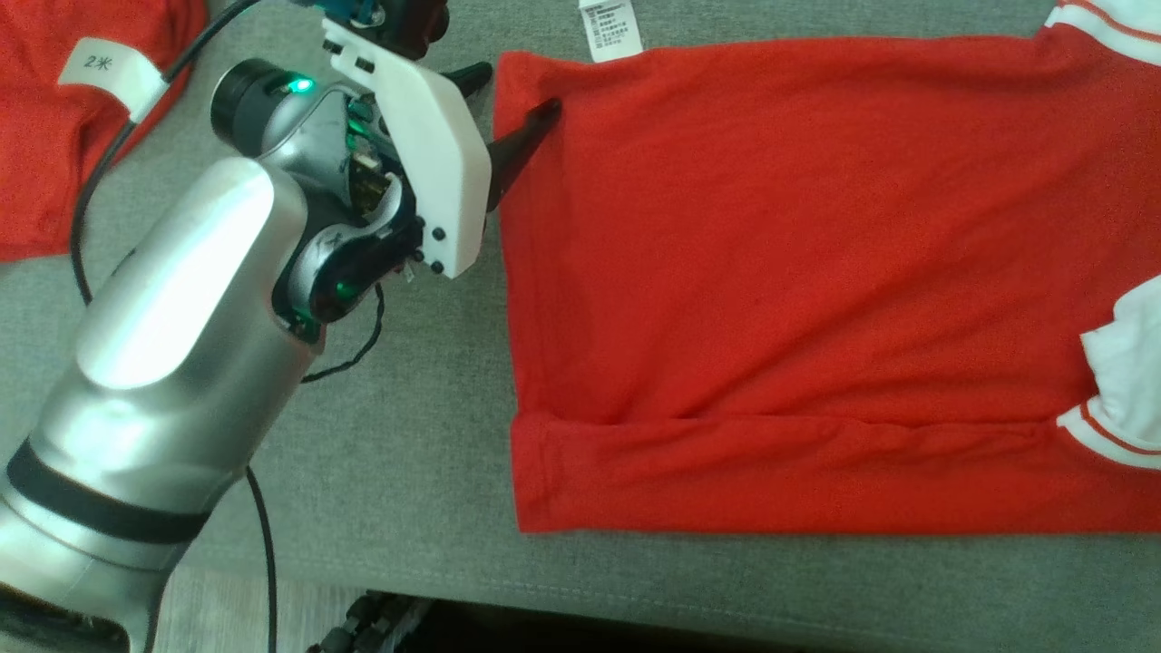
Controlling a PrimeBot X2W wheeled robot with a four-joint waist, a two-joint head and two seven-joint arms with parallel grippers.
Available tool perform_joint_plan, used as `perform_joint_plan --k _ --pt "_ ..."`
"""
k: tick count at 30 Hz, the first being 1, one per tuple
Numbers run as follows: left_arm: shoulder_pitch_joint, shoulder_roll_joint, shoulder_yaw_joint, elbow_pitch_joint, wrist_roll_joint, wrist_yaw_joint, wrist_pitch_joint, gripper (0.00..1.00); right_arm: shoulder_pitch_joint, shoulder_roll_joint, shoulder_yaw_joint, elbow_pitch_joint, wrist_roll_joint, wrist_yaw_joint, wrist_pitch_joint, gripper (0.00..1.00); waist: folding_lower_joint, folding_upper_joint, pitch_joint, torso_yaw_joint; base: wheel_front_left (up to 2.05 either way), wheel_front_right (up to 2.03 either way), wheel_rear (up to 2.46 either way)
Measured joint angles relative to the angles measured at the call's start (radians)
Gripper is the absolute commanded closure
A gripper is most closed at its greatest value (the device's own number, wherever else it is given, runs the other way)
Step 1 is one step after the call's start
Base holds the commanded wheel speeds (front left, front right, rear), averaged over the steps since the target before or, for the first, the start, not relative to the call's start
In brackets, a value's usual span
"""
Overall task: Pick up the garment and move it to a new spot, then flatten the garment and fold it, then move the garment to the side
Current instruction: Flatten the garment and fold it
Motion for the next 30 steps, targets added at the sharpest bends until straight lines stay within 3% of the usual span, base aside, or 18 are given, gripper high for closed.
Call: perform_joint_plan --k 1,2,3,4,7,8,10,11,12,13,23,30 --pt "-0.001 0.000 0.000 0.002 0.000 -0.001 0.003 0.00 -0.004 0.000 0.005 0.005 0.002 0.000 0.000 0.00 0.0000 0.0000 0.000 -0.002 0.00 0.00 0.00" --pt "-0.003 0.000 0.000 0.002 0.000 -0.001 0.003 0.00 -0.014 0.000 0.011 0.011 0.003 0.000 0.001 0.17 0.0000 0.0000 0.002 -0.005 0.00 0.00 0.00" --pt "-0.009 0.000 -0.001 0.003 0.000 -0.001 0.005 0.00 -0.023 0.000 0.018 0.016 0.006 0.000 0.002 0.27 0.0000 0.0000 0.004 -0.008 0.00 0.00 0.00" --pt "-0.014 0.001 -0.001 0.004 0.000 -0.005 0.012 0.00 -0.030 0.000 0.027 0.021 0.013 0.000 0.002 0.31 0.0000 0.0000 0.006 -0.011 0.00 0.00 0.00" --pt "-0.020 0.001 -0.001 0.009 0.000 -0.010 0.012 0.00 -0.037 0.000 0.042 0.029 0.030 0.000 0.005 0.30 0.0001 0.0000 0.005 -0.020 0.00 0.00 0.00" --pt "-0.020 0.002 -0.002 0.013 0.000 -0.010 0.012 0.00 -0.037 -0.001 0.049 0.033 0.034 0.000 0.005 0.36 0.0000 0.0000 0.002 -0.023 0.00 0.00 0.00" --pt "-0.020 0.006 -0.004 0.017 -0.002 -0.013 0.020 0.00 -0.037 -0.002 0.059 0.040 0.046 0.000 0.005 0.69 0.0000 0.0000 -0.004 -0.029 0.00 0.00 0.00" --pt "-0.020 0.007 -0.007 0.019 -0.009 -0.014 0.022 0.55 -0.036 -0.002 0.063 0.042 0.053 0.000 0.005 1.00 0.0000 0.0000 -0.007 -0.033 0.00 0.00 0.00" --pt "-0.020 0.008 -0.011 0.022 -0.011 -0.014 0.022 0.55 -0.036 -0.003 0.068 0.044 0.062 0.000 0.005 1.00 0.0000 0.0000 -0.009 -0.036 0.00 0.00 0.00" --pt "-0.020 0.010 -0.012 0.025 -0.011 -0.014 0.023 1.00 -0.036 -0.004 0.081 0.043 0.073 0.000 0.004 1.00 0.0001 0.0000 -0.011 -0.039 0.00 0.00 0.00" --pt "0.011 0.029 0.009 0.022 -0.011 0.003 -0.038 1.00 -0.032 -0.035 0.131 -0.010 0.174 0.000 -0.127 1.00 0.0001 0.0000 -0.061 -0.078 0.00 0.00 0.00" --pt "0.143 0.085 0.045 -0.076 -0.036 0.038 -0.108 1.00 0.095 -0.121 0.172 -0.145 0.262 0.000 -0.132 1.00 0.0000 0.0000 -0.133 -0.111 0.00 0.00 0.00"
